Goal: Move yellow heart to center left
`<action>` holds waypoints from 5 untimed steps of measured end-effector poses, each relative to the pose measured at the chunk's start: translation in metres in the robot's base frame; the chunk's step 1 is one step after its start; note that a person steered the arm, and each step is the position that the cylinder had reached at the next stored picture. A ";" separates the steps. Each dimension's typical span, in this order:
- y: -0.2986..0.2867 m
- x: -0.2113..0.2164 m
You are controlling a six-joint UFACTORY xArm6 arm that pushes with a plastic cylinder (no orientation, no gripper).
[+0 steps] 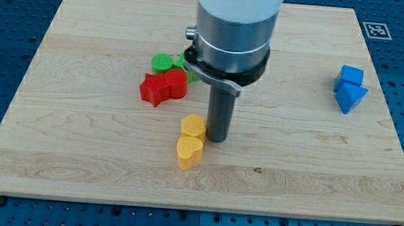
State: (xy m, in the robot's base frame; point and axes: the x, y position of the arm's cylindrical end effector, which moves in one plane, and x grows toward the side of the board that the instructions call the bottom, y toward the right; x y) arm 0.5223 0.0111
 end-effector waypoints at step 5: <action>0.020 0.057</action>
State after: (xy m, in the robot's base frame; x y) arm 0.5793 0.0306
